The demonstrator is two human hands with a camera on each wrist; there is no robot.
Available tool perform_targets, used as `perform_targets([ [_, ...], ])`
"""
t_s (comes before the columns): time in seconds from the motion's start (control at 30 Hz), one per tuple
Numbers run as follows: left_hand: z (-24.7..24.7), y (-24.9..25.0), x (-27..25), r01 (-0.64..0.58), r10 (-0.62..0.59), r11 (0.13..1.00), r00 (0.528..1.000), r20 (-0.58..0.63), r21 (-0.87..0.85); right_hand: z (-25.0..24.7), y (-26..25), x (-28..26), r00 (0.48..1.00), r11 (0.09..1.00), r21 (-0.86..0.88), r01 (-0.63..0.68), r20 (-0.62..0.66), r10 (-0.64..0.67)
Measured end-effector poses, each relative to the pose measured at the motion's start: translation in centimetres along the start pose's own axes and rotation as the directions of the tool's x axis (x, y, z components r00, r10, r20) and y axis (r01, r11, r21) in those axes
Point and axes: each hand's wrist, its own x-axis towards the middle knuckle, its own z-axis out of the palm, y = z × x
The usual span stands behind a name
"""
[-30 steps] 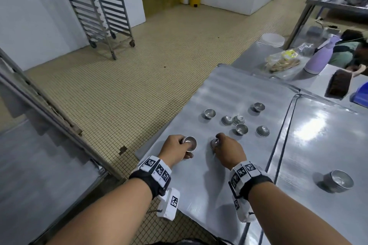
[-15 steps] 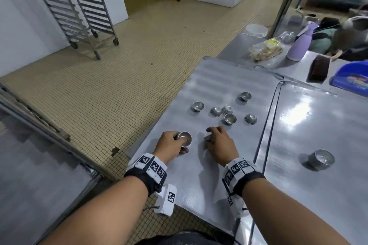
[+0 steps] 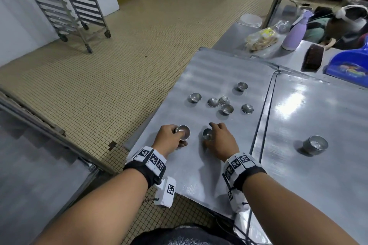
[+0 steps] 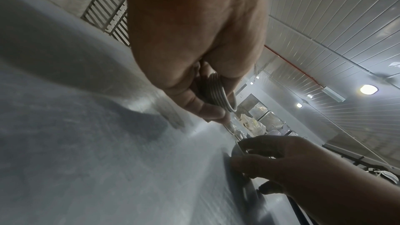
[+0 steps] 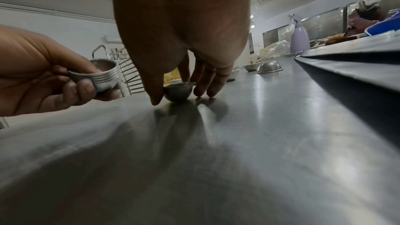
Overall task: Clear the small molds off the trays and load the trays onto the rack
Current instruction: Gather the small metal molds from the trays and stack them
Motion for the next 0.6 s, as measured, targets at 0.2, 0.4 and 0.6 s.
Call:
perform_targets([
  [0.2, 0.4, 0.0, -0.2, -0.008, 0.008, 1.000, 1.000, -0.002, 0.010, 0.1, -0.2, -0.7, 0.999, 0.999, 0.025, -0.040, -0.023, 0.040],
  [0.4, 1.1, -0.5, 0.0, 0.012, -0.013, 0.995, 1.000, -0.007, -0.095, -0.8, -1.4, -1.3, 0.991, 0.980, 0.191, 0.058, -0.128, -0.033],
  [0.6, 1.5, 0.6, 0.0, 0.134, -0.134, 0.889, 0.990, 0.032, -0.439, -0.9, -3.6, -1.6, 0.977, 0.950, 0.255, 0.183, -0.157, -0.146],
])
